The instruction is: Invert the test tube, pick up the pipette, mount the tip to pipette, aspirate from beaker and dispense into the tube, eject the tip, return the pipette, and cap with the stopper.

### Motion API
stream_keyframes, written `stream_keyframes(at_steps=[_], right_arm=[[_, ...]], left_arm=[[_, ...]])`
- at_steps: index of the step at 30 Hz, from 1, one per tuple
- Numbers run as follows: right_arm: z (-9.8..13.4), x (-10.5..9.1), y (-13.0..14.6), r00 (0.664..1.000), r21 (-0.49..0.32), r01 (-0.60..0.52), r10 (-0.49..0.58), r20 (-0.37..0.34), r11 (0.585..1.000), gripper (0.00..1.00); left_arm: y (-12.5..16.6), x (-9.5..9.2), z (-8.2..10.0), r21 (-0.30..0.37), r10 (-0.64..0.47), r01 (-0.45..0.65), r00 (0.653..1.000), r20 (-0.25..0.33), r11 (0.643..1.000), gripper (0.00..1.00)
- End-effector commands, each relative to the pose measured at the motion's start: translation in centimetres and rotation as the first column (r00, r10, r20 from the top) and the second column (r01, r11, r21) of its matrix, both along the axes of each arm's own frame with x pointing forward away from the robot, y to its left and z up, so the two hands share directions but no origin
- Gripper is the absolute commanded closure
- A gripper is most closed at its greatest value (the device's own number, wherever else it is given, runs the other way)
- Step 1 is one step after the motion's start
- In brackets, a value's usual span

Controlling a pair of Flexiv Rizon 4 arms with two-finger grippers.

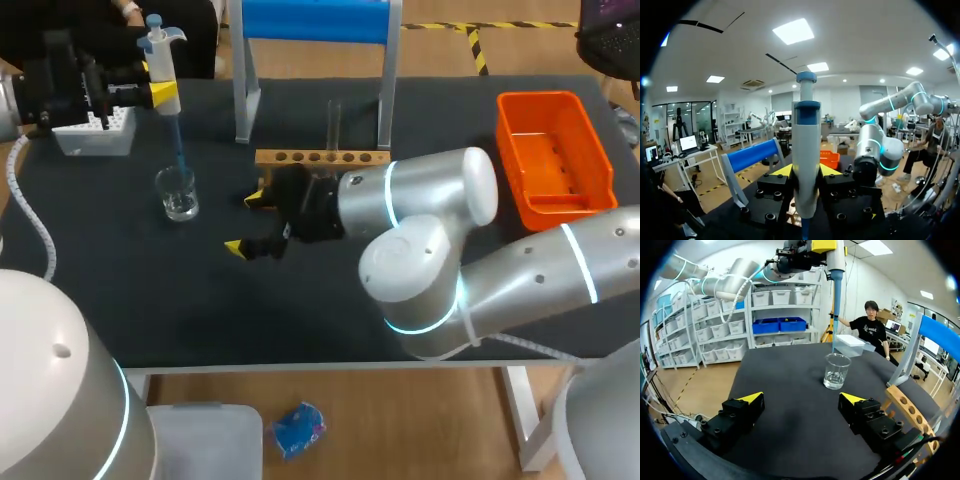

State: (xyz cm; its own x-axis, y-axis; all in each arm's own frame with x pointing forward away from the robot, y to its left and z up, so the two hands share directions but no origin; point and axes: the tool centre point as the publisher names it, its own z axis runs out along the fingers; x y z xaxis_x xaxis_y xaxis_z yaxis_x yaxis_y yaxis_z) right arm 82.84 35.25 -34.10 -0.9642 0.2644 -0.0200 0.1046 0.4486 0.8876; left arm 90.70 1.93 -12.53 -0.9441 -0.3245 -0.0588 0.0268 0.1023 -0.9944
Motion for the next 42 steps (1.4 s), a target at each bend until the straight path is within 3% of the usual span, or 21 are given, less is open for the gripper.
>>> stream_keyframes(at_steps=[1,7,32,42], right_arm=[[-0.7,0.1,1.3,1.000,-0.003,0.026,-0.026,0.013,1.000,0.00],[-0.7,0.1,1.3,1.000,-0.003,0.026,-0.026,0.013,1.000,0.00],[-3.3,4.1,2.1,0.998,-0.032,0.062,-0.063,-0.013,0.998,0.00],[-3.6,4.2,2.5,0.997,-0.043,0.078,-0.079,-0.023,0.996,0.00]], left_arm=[[0.1,0.1,0.0,-0.001,-0.005,0.005,1.000,0.002,1.000,1.00],[0.1,0.1,0.0,-0.001,-0.005,0.005,1.000,0.002,1.000,1.00],[1.0,1.2,-1.6,-0.017,-0.025,0.025,1.000,-0.015,1.000,1.00],[1.5,1.8,-2.7,-0.015,-0.024,0.024,1.000,-0.001,1.000,1.00]])
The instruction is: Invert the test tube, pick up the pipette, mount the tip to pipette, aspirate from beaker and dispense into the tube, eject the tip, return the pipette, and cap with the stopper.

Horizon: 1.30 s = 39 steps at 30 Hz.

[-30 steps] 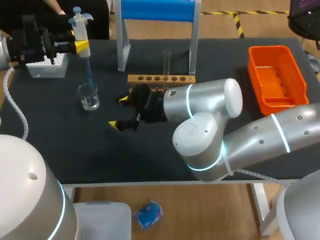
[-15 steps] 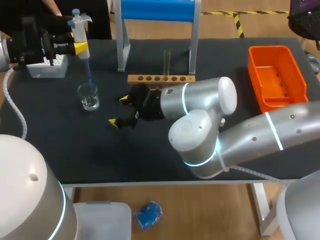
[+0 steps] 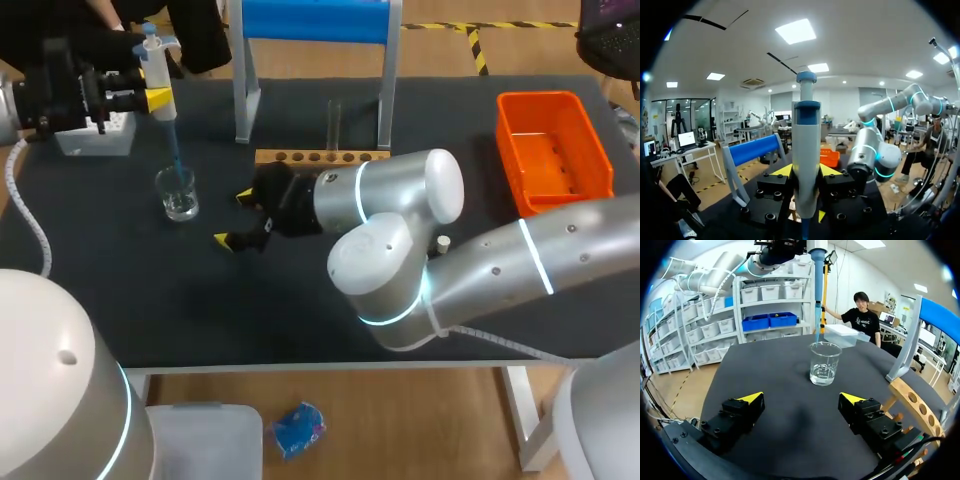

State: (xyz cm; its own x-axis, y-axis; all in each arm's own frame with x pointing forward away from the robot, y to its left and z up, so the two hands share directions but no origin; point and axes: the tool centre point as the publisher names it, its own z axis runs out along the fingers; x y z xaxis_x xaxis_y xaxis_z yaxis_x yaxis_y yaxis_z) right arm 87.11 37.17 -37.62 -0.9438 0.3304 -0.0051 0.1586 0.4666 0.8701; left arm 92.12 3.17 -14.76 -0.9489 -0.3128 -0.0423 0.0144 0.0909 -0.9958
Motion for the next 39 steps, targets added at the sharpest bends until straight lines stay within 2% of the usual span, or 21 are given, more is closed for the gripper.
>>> stream_keyframes(at_steps=[1,20,36,39], right_arm=[[0.0,-0.1,0.6,1.000,-0.011,0.009,-0.009,0.001,1.000,0.00],[0.0,-0.1,0.6,1.000,-0.011,0.009,-0.009,0.001,1.000,0.00],[0.0,-0.1,0.6,1.000,-0.011,0.009,-0.009,0.001,1.000,0.00],[0.0,-0.1,0.6,1.000,-0.011,0.009,-0.009,0.001,1.000,0.00]], left_arm=[[0.3,0.6,-0.6,0.002,-0.008,0.008,1.000,0.017,1.000,1.00],[1.1,2.3,-2.3,0.034,0.005,-0.006,0.999,0.041,0.999,1.00],[1.4,3.1,-4.7,0.031,0.040,-0.041,0.999,0.008,0.999,1.00],[1.4,3.1,-4.7,0.031,0.040,-0.041,0.999,0.008,0.999,1.00]])
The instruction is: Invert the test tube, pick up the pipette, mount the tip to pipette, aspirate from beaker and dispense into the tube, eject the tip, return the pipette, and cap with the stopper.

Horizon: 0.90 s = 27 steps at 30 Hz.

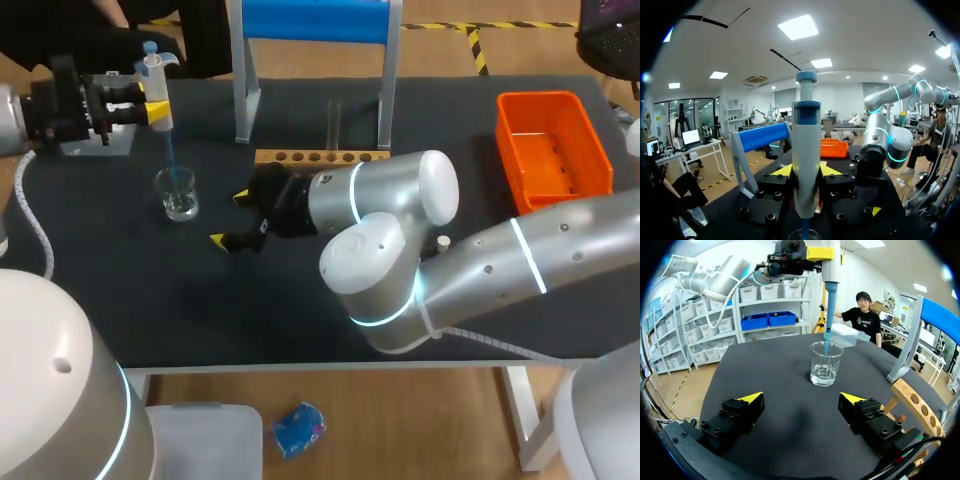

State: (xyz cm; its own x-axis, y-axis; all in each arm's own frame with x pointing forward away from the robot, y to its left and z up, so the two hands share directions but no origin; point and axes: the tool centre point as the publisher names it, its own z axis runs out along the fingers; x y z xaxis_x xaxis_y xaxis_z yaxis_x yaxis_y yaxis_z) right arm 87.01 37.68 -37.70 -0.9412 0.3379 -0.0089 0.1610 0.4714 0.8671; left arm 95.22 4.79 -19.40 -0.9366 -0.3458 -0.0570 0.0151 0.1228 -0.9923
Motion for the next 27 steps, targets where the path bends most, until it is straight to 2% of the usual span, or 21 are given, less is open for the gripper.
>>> stream_keyframes(at_steps=[1,20,27], right_arm=[[0.0,0.0,0.1,1.000,-0.004,0.001,-0.001,-0.001,1.000,0.00],[0.0,0.0,0.1,1.000,-0.004,0.001,-0.001,-0.001,1.000,0.00],[0.0,0.0,0.1,1.000,-0.004,0.001,-0.001,-0.001,1.000,0.00]], left_arm=[[-0.2,0.0,0.0,0.000,0.004,-0.004,1.000,0.003,1.000,1.00],[-0.2,0.0,0.0,0.000,0.004,-0.004,1.000,0.003,1.000,1.00],[0.2,0.3,-1.2,-0.006,0.004,-0.004,1.000,0.001,1.000,1.00]])
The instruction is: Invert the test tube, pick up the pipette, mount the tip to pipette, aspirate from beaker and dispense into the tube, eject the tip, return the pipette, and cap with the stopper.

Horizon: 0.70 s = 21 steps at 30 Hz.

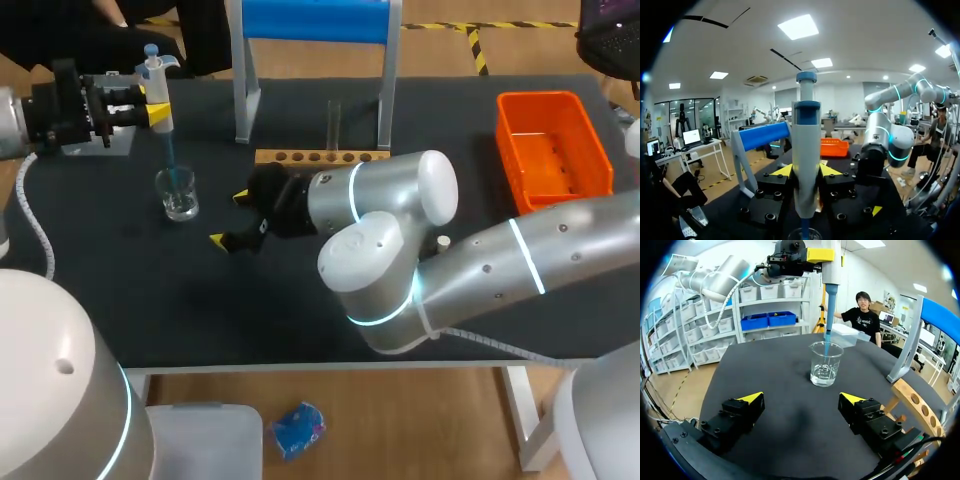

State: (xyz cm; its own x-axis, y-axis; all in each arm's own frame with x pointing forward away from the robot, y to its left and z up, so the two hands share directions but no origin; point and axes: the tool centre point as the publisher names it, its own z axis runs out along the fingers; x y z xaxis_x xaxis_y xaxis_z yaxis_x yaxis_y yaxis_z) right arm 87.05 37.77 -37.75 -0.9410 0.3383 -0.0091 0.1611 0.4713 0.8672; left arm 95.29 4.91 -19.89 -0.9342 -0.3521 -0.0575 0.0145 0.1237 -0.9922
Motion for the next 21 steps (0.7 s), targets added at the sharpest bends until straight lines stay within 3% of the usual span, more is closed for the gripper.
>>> stream_keyframes(at_steps=[1,12,21], right_arm=[[0.1,0.0,0.0,1.000,-0.004,0.001,-0.001,-0.001,1.000,0.00],[0.1,0.0,0.0,1.000,-0.004,0.001,-0.001,-0.001,1.000,0.00],[0.1,0.0,0.0,1.000,-0.004,0.001,-0.001,-0.001,1.000,0.00]], left_arm=[[0.1,0.2,-0.9,-0.015,-0.005,0.005,1.000,-0.004,1.000,1.00],[0.8,0.7,-2.9,-0.025,0.011,-0.011,1.000,-0.018,1.000,1.00],[1.1,0.9,-3.4,-0.030,0.022,-0.023,1.000,-0.014,0.999,1.00]])
